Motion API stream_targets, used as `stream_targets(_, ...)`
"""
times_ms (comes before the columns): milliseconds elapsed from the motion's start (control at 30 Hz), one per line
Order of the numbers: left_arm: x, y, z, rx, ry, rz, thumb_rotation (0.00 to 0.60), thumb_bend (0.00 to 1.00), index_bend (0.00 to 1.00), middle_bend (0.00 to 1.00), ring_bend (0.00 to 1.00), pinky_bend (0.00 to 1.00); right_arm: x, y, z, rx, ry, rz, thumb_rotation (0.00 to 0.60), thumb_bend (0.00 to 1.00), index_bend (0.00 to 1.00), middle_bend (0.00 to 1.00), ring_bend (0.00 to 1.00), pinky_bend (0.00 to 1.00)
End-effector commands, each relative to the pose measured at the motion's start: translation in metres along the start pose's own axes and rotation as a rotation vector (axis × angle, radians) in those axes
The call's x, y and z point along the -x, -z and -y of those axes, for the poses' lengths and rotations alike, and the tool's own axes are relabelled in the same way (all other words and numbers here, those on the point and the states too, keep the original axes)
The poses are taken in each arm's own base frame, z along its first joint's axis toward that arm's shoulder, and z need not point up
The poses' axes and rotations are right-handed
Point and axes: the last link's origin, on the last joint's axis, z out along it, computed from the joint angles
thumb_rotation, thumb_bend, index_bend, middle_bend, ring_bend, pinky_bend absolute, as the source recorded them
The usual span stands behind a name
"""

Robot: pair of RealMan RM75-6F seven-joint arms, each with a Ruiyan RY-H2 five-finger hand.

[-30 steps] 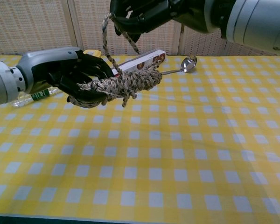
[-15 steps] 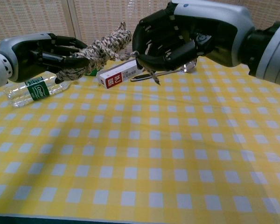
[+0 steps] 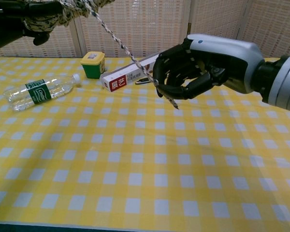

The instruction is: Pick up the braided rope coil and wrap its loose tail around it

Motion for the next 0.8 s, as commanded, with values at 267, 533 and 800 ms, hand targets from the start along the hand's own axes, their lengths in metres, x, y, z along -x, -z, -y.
stream_targets(267,0.005,0.012,-0.01,0.047,-0.001,0.063,0.6,0.67,0.72,0.74,0.71,0.79,-0.005,-0.008,-0.005,0.012,-0.029,-0.026,0.6,0.54,0.75,0.56,0.53,0.43)
stream_targets(533,0.009,0.013,-0.007,0.052,-0.005,0.081,0.6,0.67,0.72,0.74,0.71,0.79,-0.012,-0.005,-0.006,-0.012,-0.051,-0.023,0.6,0.47,0.0,0.1,0.2,0.25)
stream_targets(800,0.002,0.014,-0.005,0.054,-0.012,0.075,0.6,0.67,0.72,0.74,0.71,0.79,-0.035,0.023,-0.023,0.015,0.107,-0.141,0.6,0.45,0.0,0.0,0.09,0.14)
